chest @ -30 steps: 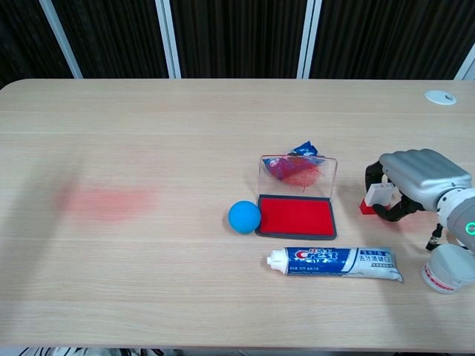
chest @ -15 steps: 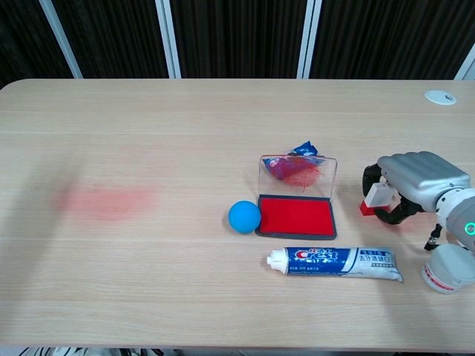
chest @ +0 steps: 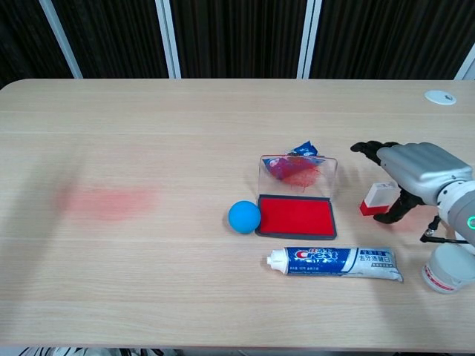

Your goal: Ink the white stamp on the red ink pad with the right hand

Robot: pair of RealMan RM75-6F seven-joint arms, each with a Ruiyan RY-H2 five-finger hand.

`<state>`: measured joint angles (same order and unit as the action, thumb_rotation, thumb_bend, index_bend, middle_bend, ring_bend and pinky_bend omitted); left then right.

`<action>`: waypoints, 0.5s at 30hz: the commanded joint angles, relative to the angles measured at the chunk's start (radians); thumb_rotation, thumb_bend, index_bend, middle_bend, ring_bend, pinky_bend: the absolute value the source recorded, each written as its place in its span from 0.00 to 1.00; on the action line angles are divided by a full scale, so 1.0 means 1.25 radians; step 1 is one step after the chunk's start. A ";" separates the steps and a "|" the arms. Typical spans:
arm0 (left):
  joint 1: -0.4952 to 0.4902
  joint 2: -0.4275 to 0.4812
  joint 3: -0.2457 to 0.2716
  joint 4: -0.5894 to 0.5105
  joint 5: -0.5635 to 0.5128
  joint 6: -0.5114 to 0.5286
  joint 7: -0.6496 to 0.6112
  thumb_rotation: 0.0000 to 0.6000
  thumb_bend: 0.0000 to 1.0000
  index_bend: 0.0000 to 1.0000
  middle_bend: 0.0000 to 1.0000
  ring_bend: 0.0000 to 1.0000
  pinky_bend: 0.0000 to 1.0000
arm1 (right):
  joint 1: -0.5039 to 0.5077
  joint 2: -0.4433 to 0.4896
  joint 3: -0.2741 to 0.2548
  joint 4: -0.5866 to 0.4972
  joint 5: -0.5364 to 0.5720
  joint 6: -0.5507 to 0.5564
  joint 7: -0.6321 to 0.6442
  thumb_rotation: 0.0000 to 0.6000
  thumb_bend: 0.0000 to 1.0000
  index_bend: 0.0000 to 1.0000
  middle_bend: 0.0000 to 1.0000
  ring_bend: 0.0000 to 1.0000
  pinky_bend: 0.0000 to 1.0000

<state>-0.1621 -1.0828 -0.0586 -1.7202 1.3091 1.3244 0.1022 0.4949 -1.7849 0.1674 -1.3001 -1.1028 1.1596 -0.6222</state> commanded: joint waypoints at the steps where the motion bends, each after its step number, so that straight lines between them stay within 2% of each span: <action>1: 0.000 -0.001 0.000 0.000 0.001 0.002 0.001 1.00 0.02 0.00 0.00 0.00 0.00 | -0.004 0.020 -0.001 -0.030 -0.021 0.022 0.001 1.00 0.21 0.02 0.02 0.06 0.26; 5: 0.002 -0.003 0.001 0.002 0.004 0.006 0.005 1.00 0.02 0.00 0.00 0.00 0.00 | -0.013 0.060 -0.006 -0.085 -0.053 0.054 0.003 1.00 0.20 0.02 0.02 0.05 0.26; 11: 0.001 -0.006 0.003 0.006 0.006 0.008 0.023 1.00 0.02 0.00 0.00 0.00 0.00 | -0.039 0.155 -0.017 -0.194 -0.089 0.100 -0.011 1.00 0.14 0.01 0.00 0.03 0.25; 15: 0.003 -0.009 0.003 0.009 0.015 0.017 0.027 1.00 0.02 0.00 0.00 0.00 0.00 | -0.064 0.238 -0.037 -0.254 -0.146 0.143 0.004 1.00 0.12 0.00 0.00 0.01 0.24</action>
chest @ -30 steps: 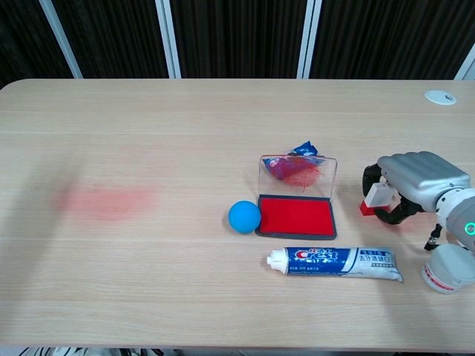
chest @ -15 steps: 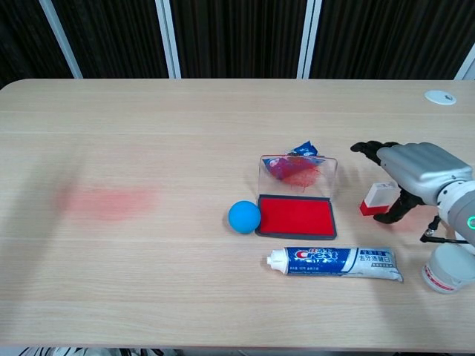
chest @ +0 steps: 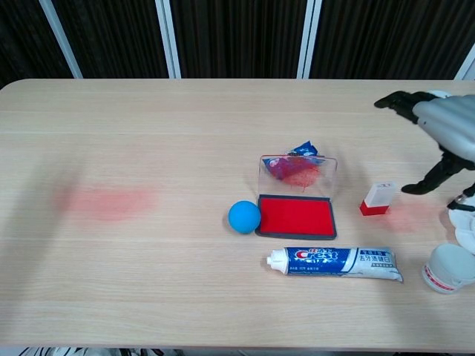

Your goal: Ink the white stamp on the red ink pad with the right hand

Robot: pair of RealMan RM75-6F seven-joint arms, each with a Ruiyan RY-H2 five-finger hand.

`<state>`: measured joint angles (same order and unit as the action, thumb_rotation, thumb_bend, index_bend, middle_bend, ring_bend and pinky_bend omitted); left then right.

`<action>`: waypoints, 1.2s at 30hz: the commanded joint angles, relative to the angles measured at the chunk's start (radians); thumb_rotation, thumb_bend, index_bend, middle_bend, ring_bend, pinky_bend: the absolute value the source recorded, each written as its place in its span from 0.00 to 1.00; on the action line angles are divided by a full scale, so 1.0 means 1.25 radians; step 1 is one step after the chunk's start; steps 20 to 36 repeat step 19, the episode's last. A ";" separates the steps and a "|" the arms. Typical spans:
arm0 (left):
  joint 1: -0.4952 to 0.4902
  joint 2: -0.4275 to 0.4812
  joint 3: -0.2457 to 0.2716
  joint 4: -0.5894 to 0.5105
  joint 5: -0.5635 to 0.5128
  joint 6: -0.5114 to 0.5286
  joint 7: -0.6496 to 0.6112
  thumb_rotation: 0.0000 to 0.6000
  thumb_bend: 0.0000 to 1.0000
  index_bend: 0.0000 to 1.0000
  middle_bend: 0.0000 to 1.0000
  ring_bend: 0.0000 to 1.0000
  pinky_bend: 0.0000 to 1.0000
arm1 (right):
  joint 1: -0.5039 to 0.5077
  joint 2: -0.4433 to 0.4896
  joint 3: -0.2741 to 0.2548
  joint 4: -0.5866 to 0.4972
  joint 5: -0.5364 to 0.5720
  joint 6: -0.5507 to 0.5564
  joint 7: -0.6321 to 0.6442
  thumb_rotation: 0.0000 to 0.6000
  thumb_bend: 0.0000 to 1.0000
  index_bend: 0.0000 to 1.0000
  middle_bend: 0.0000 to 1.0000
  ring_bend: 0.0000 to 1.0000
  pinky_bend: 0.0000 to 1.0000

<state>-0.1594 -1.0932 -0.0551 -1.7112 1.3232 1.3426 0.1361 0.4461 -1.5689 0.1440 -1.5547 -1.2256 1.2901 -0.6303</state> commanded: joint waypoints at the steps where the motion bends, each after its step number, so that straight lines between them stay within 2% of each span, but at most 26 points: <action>1: 0.001 -0.001 0.001 0.003 0.008 0.004 -0.002 1.00 0.02 0.00 0.00 0.00 0.00 | -0.033 0.085 -0.023 -0.059 -0.062 0.048 0.020 1.00 0.12 0.00 0.00 0.00 0.23; 6: 0.003 -0.004 0.006 0.022 0.040 0.019 -0.020 1.00 0.02 0.00 0.00 0.00 0.00 | -0.089 0.192 -0.056 -0.082 -0.130 0.113 0.100 1.00 0.09 0.00 0.00 0.00 0.20; 13: 0.008 -0.019 0.006 0.044 0.065 0.044 -0.016 1.00 0.02 0.00 0.00 0.00 0.00 | -0.171 0.280 -0.110 -0.068 -0.210 0.196 0.208 1.00 0.08 0.00 0.00 0.00 0.19; 19: 0.013 -0.028 0.004 0.053 0.072 0.059 -0.014 1.00 0.02 0.00 0.00 0.00 0.00 | -0.213 0.287 -0.128 -0.033 -0.246 0.237 0.257 1.00 0.08 0.00 0.00 0.00 0.19; 36: 0.013 -0.028 0.004 0.053 0.072 0.059 -0.014 1.00 0.02 0.00 0.00 0.00 0.00 | -0.213 0.287 -0.128 -0.033 -0.246 0.237 0.257 1.00 0.08 0.00 0.00 0.00 0.19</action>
